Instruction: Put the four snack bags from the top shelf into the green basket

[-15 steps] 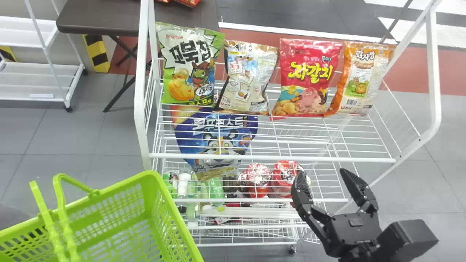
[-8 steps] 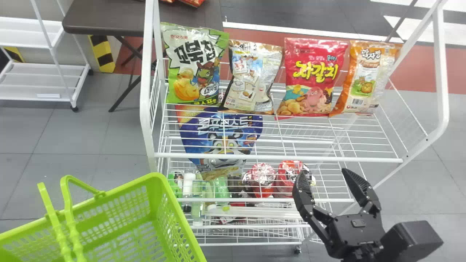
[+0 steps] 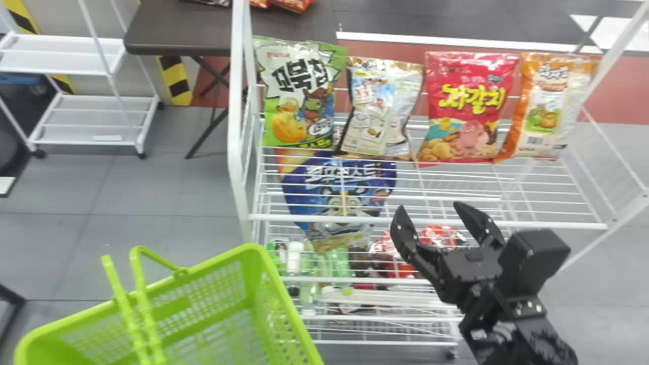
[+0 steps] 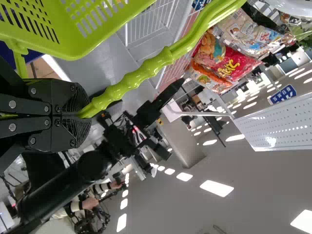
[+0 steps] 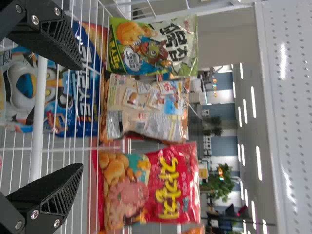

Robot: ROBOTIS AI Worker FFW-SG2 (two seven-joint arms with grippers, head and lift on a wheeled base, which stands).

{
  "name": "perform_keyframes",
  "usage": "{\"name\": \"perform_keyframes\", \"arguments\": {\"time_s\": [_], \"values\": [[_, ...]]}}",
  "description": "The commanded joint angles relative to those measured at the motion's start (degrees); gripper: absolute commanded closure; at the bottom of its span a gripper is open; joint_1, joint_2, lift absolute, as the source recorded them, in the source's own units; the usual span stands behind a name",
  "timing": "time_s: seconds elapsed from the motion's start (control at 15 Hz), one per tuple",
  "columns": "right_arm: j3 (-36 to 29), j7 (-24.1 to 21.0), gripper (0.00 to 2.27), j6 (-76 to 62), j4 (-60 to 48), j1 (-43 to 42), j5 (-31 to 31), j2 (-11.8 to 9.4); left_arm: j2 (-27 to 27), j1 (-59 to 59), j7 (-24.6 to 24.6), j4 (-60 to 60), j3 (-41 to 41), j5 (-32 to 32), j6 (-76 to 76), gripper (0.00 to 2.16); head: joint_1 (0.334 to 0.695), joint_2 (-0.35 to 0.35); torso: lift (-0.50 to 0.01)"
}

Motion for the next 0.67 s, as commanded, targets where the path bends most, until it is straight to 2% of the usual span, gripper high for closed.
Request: {"name": "perform_keyframes", "arguments": {"time_s": [0.0,0.4,0.6], "values": [[3.71,-0.26,0.11,3.99,4.96,-9.43,-0.04,0.05,0.63,-0.05,-0.66,0.20,0.00,0.36,-0.06,2.15,0.695,0.016,-0.006],[13.38,-2.46,0.11,5.75,20.61,-29.21,-0.13,0.57,1.95,-0.23,-0.66,1.08,-0.09,0.80,-0.76,2.15,0.695,0.163,-0.006],[18.48,-6.85,0.10,5.93,30.27,-38.96,-0.57,0.89,2.30,-0.67,-0.66,1.78,-0.09,1.06,-0.76,2.15,0.695,0.214,-0.006]]}}
